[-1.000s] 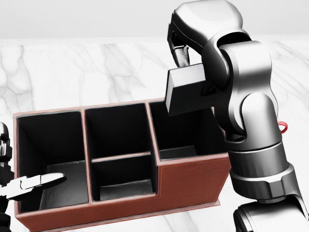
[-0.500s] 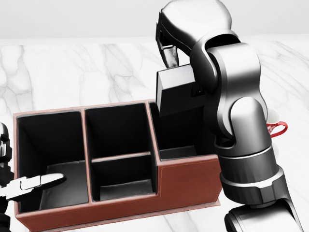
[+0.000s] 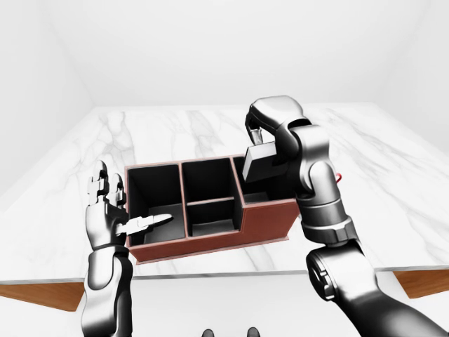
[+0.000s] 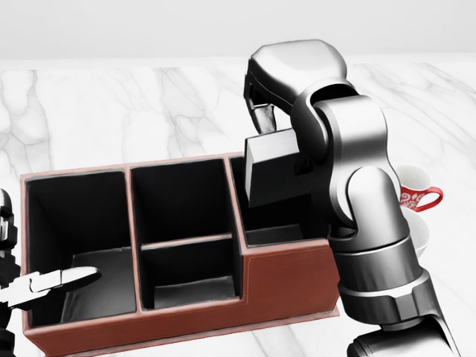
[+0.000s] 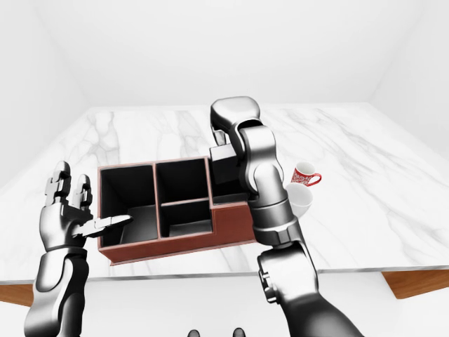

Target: Pick up the book and place it in the right compartment of the caddy.

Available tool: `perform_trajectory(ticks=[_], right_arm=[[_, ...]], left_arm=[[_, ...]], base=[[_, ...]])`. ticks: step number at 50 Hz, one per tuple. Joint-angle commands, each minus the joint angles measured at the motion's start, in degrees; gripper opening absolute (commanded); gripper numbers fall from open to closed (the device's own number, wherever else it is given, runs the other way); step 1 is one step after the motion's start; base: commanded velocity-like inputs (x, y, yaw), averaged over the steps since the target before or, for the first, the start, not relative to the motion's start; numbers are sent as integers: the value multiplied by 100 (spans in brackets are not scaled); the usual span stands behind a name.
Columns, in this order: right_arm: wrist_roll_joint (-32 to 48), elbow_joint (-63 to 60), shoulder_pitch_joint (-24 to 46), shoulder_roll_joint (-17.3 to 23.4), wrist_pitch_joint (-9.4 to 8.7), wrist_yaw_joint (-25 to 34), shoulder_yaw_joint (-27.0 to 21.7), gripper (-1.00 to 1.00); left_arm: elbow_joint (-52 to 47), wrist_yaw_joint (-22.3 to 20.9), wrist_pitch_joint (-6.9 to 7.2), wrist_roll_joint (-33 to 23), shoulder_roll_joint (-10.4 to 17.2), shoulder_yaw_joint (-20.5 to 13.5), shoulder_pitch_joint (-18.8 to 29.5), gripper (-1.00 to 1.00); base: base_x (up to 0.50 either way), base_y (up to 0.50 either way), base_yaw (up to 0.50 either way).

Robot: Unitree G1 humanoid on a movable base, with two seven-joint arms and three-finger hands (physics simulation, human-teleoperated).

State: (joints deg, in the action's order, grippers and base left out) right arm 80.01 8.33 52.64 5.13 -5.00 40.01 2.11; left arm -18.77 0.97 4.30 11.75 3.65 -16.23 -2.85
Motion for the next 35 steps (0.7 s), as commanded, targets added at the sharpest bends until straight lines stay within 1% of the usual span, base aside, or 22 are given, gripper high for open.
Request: perform_trajectory(ticks=[1,5,6,9,12,19,25,27,28,29,30,32,34,35], right_arm=[[4,162,-103,-21,0,-1,43,-100],[-25,252,-135,-33,0,-1,46,-100],[-30,255,-157,-37,0,-1,51,-100],[-43,254,-237,-47,0,-1,65,-100],[-47,276,-322,-42,0,-1,67,-100],[-43,290,-280,-26,0,-1,65,-100],[-42,284,-394,-59,0,-1,81,-100],[3,260,-332,-32,0,-1,77,-100],[29,251,-321,-26,0,-1,76,-30],[50,241,-314,-22,0,-1,74,23],[85,197,-293,-19,0,-1,68,100],[101,169,-283,-6,0,-1,50,100],[112,155,-276,0,0,-1,42,100],[125,129,-273,1,0,-1,43,100]], left_arm=[[-6,60,12,-10,-35,62,-16,100],[-2,59,5,-11,-38,61,-18,100],[45,52,-23,-13,-35,60,-2,100],[14,56,-7,-9,-35,61,-17,100],[34,54,-22,-13,-37,65,-14,100],[80,54,-46,-15,-30,64,10,100],[73,58,-38,-5,-24,60,7,100],[84,56,-43,-4,-21,59,12,100],[86,56,-46,-5,-21,60,11,100],[88,56,-47,-6,-21,61,12,100],[92,57,-48,-8,-22,62,12,100],[78,59,-38,-8,-20,65,13,100],[141,53,-83,-14,-20,67,33,100],[135,53,-78,-10,-17,66,29,100]], base=[[0,0,0],[0,0,0],[0,0,0],[0,0,0],[0,0,0],[0,0,0],[0,0,0],[0,0,0],[0,0,0],[0,0,0],[0,0,0],[0,0,0],[0,0,0],[0,0,0]])
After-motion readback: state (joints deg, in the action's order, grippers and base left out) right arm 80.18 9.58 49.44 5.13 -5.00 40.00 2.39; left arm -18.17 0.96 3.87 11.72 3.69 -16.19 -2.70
